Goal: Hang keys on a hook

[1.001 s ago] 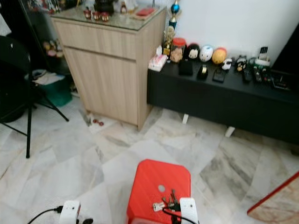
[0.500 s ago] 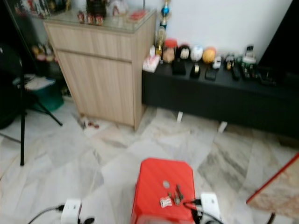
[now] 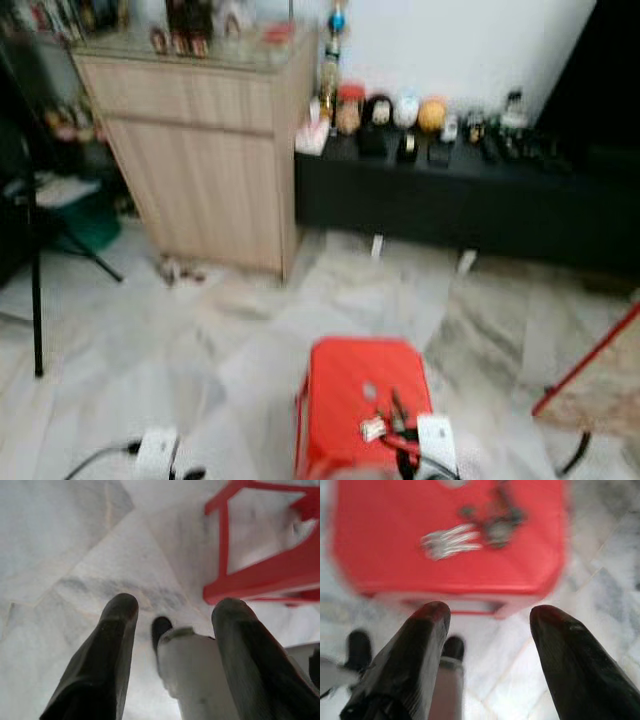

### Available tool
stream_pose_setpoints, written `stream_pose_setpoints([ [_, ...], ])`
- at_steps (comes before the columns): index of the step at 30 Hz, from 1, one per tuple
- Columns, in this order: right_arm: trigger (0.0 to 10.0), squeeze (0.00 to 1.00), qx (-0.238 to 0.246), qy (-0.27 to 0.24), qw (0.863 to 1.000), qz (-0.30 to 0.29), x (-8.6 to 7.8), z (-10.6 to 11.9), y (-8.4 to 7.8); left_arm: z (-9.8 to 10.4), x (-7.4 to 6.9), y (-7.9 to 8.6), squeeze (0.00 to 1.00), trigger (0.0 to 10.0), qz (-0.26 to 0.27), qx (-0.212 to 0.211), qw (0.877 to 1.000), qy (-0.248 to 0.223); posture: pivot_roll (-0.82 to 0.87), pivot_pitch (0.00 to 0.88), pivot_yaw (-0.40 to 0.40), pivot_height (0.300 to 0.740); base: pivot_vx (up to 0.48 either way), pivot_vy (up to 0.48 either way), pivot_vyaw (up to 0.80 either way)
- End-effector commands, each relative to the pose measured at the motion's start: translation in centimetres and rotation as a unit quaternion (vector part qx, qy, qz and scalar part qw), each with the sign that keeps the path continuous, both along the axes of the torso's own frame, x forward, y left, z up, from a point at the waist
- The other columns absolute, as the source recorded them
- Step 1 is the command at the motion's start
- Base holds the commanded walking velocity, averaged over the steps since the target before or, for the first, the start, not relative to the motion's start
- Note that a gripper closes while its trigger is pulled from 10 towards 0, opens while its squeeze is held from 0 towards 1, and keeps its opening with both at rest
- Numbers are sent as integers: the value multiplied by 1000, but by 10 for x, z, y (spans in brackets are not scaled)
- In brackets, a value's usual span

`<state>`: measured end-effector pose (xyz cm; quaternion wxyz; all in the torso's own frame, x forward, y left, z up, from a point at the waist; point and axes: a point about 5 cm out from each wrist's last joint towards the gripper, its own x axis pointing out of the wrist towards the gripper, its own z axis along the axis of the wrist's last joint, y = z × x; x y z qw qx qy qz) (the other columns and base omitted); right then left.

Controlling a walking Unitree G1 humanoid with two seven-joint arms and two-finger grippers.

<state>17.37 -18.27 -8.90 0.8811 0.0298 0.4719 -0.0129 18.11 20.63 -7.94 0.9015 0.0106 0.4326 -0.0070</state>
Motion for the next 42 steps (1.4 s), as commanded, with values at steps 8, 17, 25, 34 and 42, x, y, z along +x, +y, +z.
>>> stream_pose_setpoints([
  [8,10000,0,-3,-14,1000,-2,7,4,-1,-3,-5,1,0,10000,-2,6,1000,11,69,0,-47,740,0,0,0],
  [17,10000,0,-3,-19,1000,-6,9,6,-7,-3,-8,5,0,10000,4,7,1000,17,60,0,-43,740,0,0,0],
  [25,10000,0,1,-26,1000,-13,16,7,1,-8,-27,22,0,10000,18,16,999,45,63,0,-44,740,0,0,0],
  [34,10000,0,-4,-29,999,-15,26,12,6,-9,-33,27,0,10000,22,18,998,53,63,0,-46,740,253,0,-245],
  [42,10000,0,-4,-40,999,-23,28,14,3,-10,-35,28,0,10000,23,18,998,55,66,0,-50,740,290,0,-183],
])
